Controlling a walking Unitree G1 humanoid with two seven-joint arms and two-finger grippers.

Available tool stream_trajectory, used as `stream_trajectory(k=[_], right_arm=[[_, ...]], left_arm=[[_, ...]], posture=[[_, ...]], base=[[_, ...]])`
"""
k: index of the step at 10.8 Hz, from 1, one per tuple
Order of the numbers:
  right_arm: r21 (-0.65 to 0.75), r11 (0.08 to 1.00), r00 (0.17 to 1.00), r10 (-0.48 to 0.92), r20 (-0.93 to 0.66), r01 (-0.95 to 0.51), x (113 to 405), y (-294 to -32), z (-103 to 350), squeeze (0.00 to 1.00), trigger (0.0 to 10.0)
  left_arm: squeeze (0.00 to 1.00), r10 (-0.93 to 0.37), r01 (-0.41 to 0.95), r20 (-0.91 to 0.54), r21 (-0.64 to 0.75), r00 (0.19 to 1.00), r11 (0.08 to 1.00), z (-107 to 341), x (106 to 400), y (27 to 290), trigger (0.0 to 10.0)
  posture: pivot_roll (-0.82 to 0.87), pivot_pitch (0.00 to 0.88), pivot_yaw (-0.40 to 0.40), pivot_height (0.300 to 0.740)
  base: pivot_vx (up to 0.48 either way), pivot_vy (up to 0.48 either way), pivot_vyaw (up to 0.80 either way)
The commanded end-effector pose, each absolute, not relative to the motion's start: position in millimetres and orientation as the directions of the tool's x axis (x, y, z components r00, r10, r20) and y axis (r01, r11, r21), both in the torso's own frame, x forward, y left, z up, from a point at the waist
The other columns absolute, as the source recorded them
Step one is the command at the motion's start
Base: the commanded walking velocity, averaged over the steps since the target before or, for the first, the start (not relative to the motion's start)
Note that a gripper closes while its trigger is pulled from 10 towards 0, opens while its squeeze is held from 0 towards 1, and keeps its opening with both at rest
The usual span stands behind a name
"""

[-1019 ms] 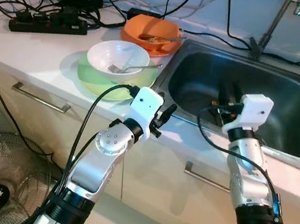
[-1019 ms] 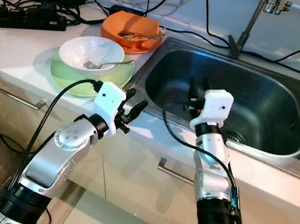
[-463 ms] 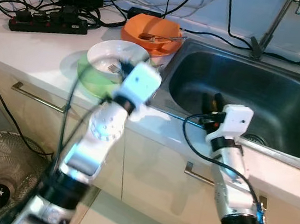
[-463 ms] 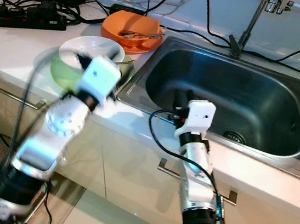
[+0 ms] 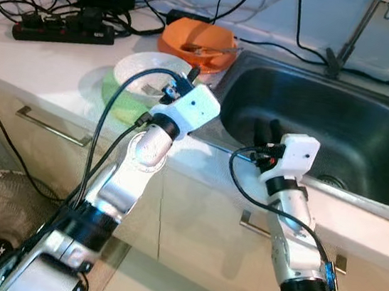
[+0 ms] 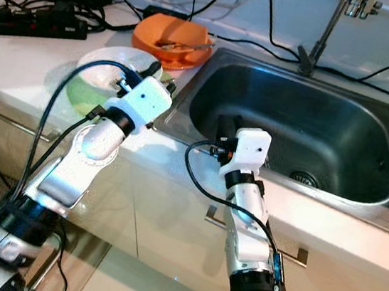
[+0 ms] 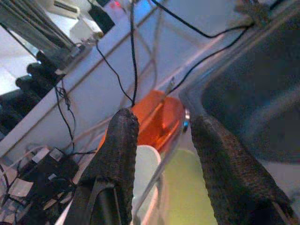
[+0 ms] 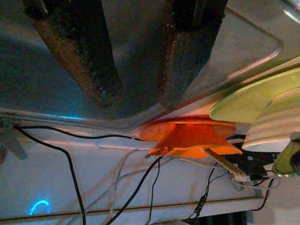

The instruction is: Kitchen organization

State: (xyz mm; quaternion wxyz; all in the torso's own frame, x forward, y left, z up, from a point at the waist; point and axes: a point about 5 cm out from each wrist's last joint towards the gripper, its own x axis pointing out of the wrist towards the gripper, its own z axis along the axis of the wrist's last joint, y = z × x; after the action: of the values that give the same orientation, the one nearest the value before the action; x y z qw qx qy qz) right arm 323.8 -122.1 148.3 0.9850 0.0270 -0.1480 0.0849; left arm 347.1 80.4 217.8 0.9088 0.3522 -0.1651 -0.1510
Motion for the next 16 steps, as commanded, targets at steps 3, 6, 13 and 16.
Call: stream_trajectory(k=[3,6,13,16], right_arm=[[0.034,0.985,0.939,0.149,0.311,-0.168,324.3,-122.3,153.5,0.00,10.0],[0.036,0.984,0.939,0.154,0.306,-0.174,324.9,-119.5,152.0,0.00,10.0],[0.038,0.987,0.943,0.135,0.303,-0.154,324.9,-121.9,151.9,0.00,10.0],[0.038,0.987,0.945,0.136,0.297,-0.154,324.9,-121.6,151.1,0.00,10.0]], left_arm=[[0.00,-0.397,0.155,0.172,0.728,0.902,0.668,214.1,356.6,75.8,10.0],[0.00,-0.397,0.145,0.173,0.743,0.901,0.653,212.5,363.5,72.1,10.0],[0.00,-0.379,0.114,0.199,0.741,0.904,0.662,219.6,380.9,68.6,0.0],[0.00,-0.386,0.113,0.204,0.746,0.900,0.657,221.2,382.8,68.9,0.0]], posture=[[0.19,0.038,-0.005,0.740],[0.19,0.027,-0.001,0.740],[0.18,0.043,0.005,0.740],[0.18,0.048,0.003,0.740]], base=[[0.000,0.000,0.00],[0.000,0.000,0.00],[0.000,0.000,0.00],[0.000,0.000,0.00]])
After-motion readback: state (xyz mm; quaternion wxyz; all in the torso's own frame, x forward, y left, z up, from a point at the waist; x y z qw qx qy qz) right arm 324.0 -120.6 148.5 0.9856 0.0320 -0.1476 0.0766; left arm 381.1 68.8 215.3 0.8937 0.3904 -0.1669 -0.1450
